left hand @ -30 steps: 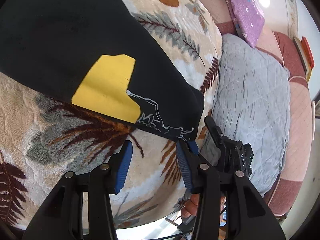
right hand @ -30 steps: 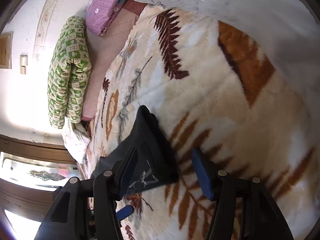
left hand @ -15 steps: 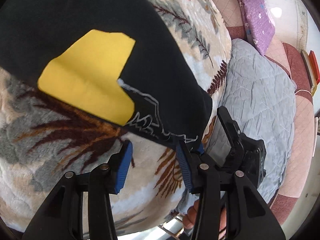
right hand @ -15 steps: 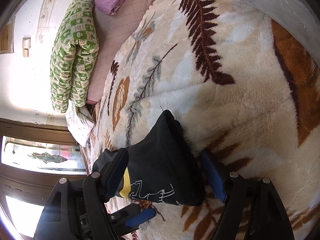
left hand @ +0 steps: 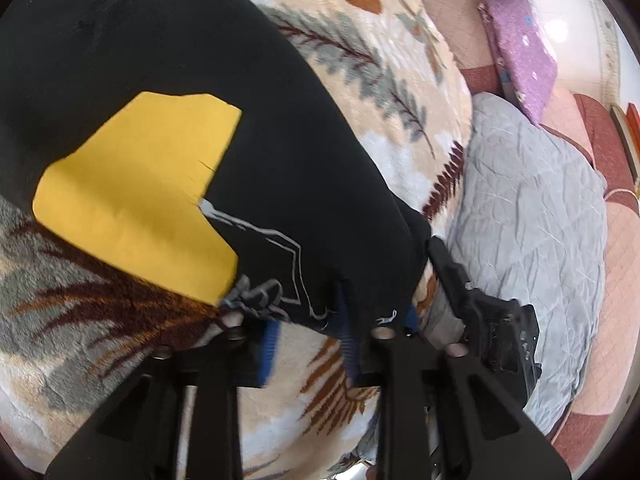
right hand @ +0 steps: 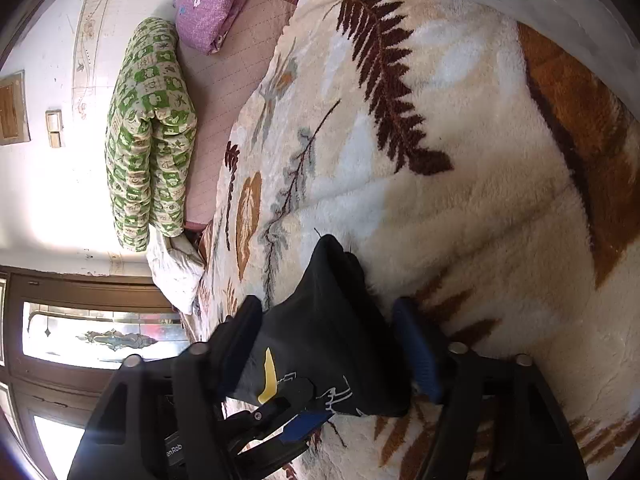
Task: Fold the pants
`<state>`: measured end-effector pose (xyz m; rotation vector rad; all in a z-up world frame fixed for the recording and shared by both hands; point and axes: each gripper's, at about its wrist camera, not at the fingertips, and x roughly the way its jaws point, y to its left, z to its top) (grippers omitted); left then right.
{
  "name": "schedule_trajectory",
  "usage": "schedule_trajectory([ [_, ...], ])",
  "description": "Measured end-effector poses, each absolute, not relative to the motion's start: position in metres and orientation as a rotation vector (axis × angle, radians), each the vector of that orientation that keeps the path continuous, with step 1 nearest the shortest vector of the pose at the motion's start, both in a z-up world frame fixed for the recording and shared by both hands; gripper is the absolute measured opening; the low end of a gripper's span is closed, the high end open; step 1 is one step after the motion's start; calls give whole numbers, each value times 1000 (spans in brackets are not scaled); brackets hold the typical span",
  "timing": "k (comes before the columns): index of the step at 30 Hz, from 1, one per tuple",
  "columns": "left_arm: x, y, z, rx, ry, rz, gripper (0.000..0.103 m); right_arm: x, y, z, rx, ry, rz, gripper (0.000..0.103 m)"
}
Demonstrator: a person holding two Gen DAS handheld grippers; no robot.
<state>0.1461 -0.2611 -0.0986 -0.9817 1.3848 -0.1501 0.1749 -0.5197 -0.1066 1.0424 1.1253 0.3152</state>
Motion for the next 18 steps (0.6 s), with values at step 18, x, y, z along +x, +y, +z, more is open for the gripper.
schedule_trajectory([
  [18, 152, -248, -101, -1088, 1439, -261, 7, 177, -504, -84, 862, 1151, 298, 12],
])
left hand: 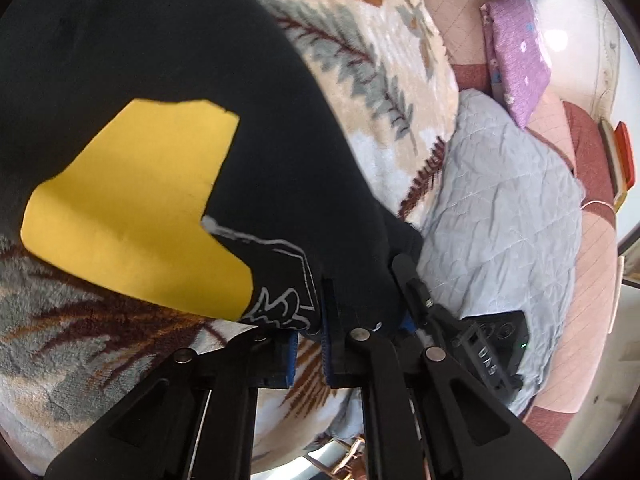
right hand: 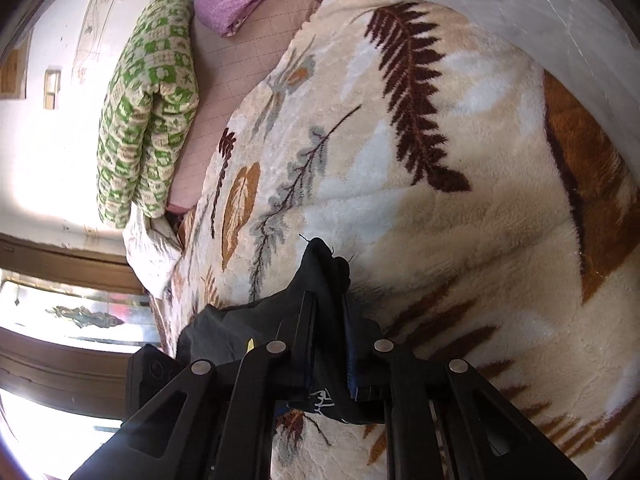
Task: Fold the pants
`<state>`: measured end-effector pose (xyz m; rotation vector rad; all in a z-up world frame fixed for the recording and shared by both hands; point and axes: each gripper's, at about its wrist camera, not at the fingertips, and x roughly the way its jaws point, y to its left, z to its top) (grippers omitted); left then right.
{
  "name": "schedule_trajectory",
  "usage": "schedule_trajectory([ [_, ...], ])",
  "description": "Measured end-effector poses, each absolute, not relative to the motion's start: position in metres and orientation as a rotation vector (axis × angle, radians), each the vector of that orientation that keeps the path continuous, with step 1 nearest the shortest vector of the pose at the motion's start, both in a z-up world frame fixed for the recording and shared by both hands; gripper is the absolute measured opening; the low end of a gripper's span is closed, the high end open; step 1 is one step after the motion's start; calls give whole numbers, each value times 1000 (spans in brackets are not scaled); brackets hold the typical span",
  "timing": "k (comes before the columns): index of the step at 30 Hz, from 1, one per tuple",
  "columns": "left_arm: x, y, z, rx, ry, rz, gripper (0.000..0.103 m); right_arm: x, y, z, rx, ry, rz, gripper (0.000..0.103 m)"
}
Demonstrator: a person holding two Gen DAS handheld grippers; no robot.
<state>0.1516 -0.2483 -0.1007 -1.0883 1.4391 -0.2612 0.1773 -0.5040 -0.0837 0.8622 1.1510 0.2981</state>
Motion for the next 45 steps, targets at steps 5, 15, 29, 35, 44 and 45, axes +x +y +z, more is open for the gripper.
schedule_trajectory([
  [5, 146, -264, -104, -1065, 1469, -255, 8, 179, -503, -90, 865, 1189, 258, 16],
  [15, 151, -284, -102, -1007, 1452, -247, 9, 181, -518, -110, 938, 1216, 263, 24],
  [29, 148, -254, -85, -1183, 1458, -347, 6, 180, -491, -58, 723, 1170, 272, 11],
  [35, 150, -234, -75, -1243, 1433, -361, 6, 182, -461, -24, 598, 1162, 260, 10],
  [44, 152, -185, -77, -1320, 1387, -337, 6, 192, -398, 6, 466, 1174, 287, 10],
  [45, 152, -180, -78, -1330, 1383, -332, 6, 193, -389, 7, 456, 1177, 297, 10],
])
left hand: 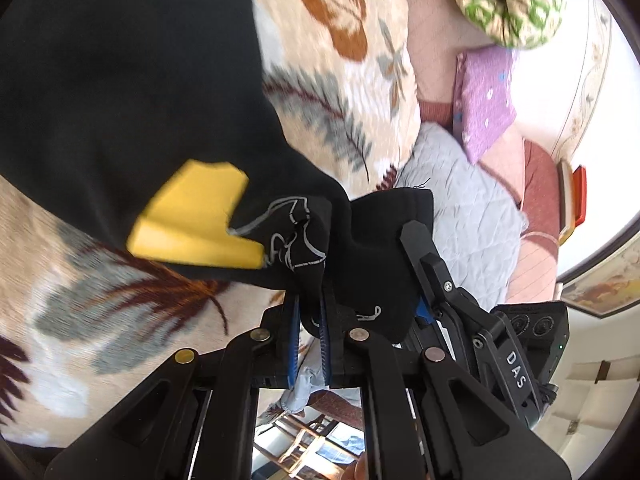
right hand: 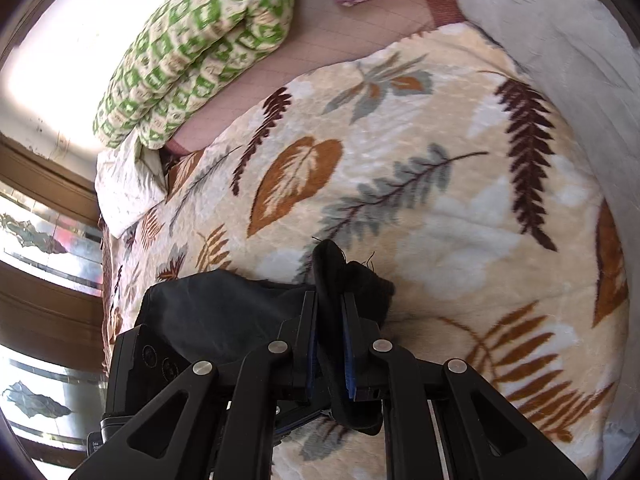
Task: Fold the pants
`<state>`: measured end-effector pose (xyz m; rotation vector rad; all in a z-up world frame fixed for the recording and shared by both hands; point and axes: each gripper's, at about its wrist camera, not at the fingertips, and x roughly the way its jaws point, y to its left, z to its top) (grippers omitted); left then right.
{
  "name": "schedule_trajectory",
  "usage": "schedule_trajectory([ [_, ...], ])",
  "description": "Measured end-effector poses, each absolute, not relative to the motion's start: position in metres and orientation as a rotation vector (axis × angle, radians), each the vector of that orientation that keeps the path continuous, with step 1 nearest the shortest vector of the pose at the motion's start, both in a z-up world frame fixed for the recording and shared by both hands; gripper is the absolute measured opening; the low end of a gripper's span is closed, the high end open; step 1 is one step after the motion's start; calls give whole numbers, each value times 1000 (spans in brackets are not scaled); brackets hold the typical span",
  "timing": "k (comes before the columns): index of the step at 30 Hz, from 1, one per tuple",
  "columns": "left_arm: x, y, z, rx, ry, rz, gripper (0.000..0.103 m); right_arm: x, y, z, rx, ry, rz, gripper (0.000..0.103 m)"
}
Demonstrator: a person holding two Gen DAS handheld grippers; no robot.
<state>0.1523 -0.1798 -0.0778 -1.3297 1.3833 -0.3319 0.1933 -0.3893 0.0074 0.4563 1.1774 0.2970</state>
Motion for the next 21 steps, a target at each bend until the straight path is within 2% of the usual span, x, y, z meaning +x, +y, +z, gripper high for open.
schedule_trajectory([
  [11, 145, -114, -98, -1423, 1353, -273, 7, 212, -304, -6, 442, 1224, 381, 11],
  [21, 128, -60, -123, -1493, 1405, -202, 7, 220, -251, -47, 497, 1308, 405, 15],
])
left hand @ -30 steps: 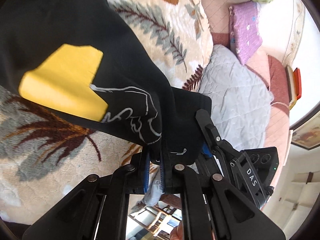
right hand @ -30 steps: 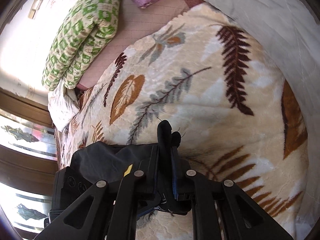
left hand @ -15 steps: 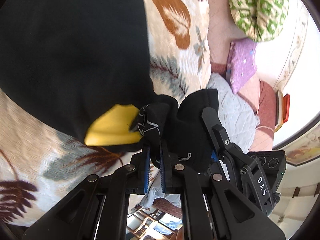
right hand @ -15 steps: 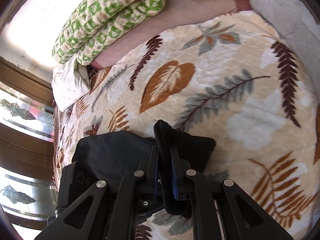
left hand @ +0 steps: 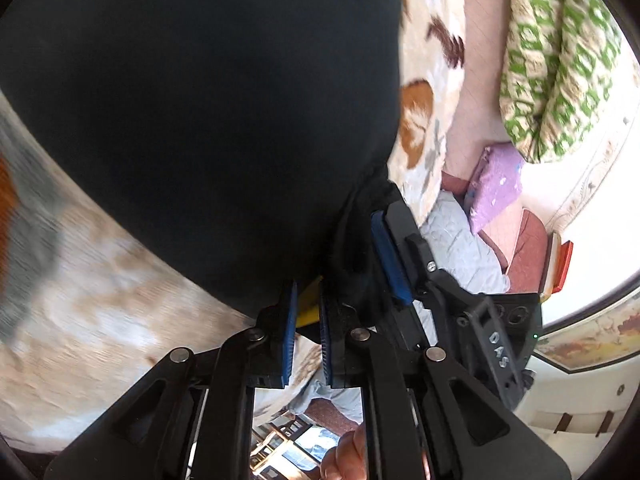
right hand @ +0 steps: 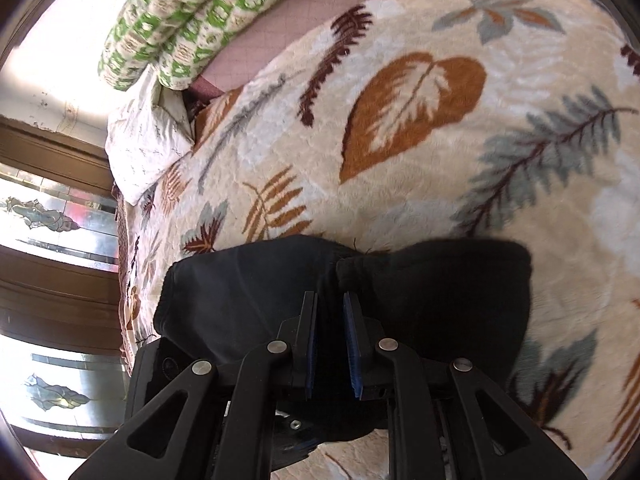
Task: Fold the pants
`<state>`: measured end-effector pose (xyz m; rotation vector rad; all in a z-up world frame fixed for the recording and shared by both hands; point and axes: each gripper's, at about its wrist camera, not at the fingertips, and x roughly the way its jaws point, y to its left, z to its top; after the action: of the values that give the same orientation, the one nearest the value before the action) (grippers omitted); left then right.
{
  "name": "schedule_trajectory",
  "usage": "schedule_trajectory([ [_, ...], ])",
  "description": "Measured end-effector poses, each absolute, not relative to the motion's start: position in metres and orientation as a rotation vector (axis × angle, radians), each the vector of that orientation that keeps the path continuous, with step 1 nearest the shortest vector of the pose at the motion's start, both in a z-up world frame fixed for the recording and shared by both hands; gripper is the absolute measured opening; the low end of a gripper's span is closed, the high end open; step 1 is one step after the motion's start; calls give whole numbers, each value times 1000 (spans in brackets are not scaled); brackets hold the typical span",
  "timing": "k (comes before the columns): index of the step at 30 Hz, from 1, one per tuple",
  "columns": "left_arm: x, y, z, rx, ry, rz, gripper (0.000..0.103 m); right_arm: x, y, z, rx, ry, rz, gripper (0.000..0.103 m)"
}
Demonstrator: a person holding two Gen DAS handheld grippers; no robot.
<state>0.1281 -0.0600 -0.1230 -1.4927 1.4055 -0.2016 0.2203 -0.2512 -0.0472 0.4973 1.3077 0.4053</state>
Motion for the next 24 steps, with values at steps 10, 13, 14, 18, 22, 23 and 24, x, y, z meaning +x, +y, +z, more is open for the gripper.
schedule_trajectory([
  [10, 132, -41, -96, -1340, 1356, -285, 22, 198, -267, -24, 641, 1201, 449, 23],
  [13, 136, -39, -80, -1278, 1315, -318, 44, 171, -296, -6, 767, 1102, 453, 35],
  [14, 137, -40, -76, -1256, 1307, -326, 49, 162, -308, -5, 822, 1072, 453, 39],
  [18, 143, -54, -66, -1158, 1319, -365, 50, 134, -340, -23, 1050, 1017, 423, 57],
  [22, 142, -64, -64, -1073, 1334, -372, 54, 114, -347, -72, 1346, 1013, 394, 57],
  [23, 144, -67, -63, -1055, 1334, -376, 54, 112, -346, -81, 1400, 1007, 385, 57],
  [24, 146, -71, -61, -1035, 1334, -378, 54, 110, -343, -89, 1451, 992, 372, 57],
])
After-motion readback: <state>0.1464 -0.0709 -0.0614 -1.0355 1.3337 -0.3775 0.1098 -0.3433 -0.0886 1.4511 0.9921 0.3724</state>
